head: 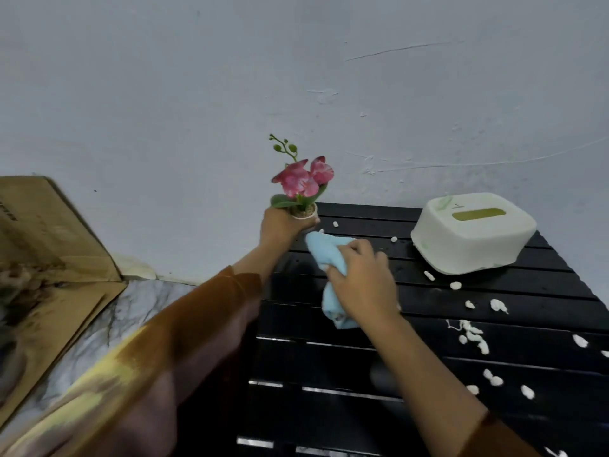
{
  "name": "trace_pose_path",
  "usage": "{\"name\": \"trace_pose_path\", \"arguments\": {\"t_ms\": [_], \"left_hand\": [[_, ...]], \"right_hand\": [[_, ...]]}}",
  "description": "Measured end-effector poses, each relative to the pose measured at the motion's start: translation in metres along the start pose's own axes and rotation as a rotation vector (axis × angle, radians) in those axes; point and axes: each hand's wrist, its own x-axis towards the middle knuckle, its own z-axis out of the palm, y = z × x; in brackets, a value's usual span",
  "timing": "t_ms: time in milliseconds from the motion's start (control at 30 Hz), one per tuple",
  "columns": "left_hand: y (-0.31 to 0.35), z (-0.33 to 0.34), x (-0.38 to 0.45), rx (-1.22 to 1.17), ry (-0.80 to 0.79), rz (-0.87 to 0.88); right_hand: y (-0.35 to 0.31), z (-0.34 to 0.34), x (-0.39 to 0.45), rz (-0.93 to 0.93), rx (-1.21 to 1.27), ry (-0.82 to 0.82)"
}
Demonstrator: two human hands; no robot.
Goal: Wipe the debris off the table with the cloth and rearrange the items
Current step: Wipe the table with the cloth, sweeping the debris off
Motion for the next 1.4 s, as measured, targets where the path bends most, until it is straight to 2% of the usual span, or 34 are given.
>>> {"name": "trace_pose_path", "arguments": {"t_ms": [200, 400, 600, 767, 900, 933, 1000, 1067, 1133, 1200, 1300, 1400], "left_hand": [[-0.024, -0.083, 0.004, -0.035, 0.131, -0.003], [-0.042, -0.110, 0.023, -0.010, 0.165, 0.032], [-0.051, -0.083, 0.036, 0.032, 0.117, 0.049], [-0.056, -0.059, 0.037, 0.019, 0.112, 0.047], [-0.050, -0.053, 0.041, 0.018, 0.113, 0.083], [-0.048, -0.054, 0.044, 0.024, 0.118, 0.095], [-0.046, -0.057, 0.047, 0.042, 0.130, 0.108], [-0.048, -0.059, 0.050, 0.077, 0.133, 0.118], [-0.051, -0.060, 0.052, 0.106, 0.128, 0.125], [-0.053, -0.058, 0.053, 0.109, 0.127, 0.128], [-0.053, -0.050, 0.051, 0.107, 0.112, 0.135], [-0.050, -0.039, 0.047, 0.081, 0.086, 0.142]], "right_hand": [[-0.060, 0.082, 0.037, -0.174, -0.083, -0.088], [-0.063, 0.123, 0.091, -0.260, -0.265, -0.104], [-0.023, 0.107, 0.134, 0.006, -0.238, -0.077], [0.031, 0.067, 0.121, 0.218, -0.210, 0.023], [0.011, 0.045, 0.126, 0.195, 0.017, 0.213], [-0.001, 0.048, 0.135, 0.167, 0.050, 0.208], [-0.024, 0.061, 0.150, 0.111, 0.048, 0.049], [-0.031, 0.083, 0.159, 0.007, -0.120, -0.193], [-0.023, 0.101, 0.167, -0.074, -0.286, -0.315], [-0.014, 0.106, 0.172, -0.090, -0.361, -0.301], [-0.005, 0.098, 0.179, -0.096, -0.401, -0.197], [0.018, 0.086, 0.182, 0.022, -0.381, -0.128]]}}
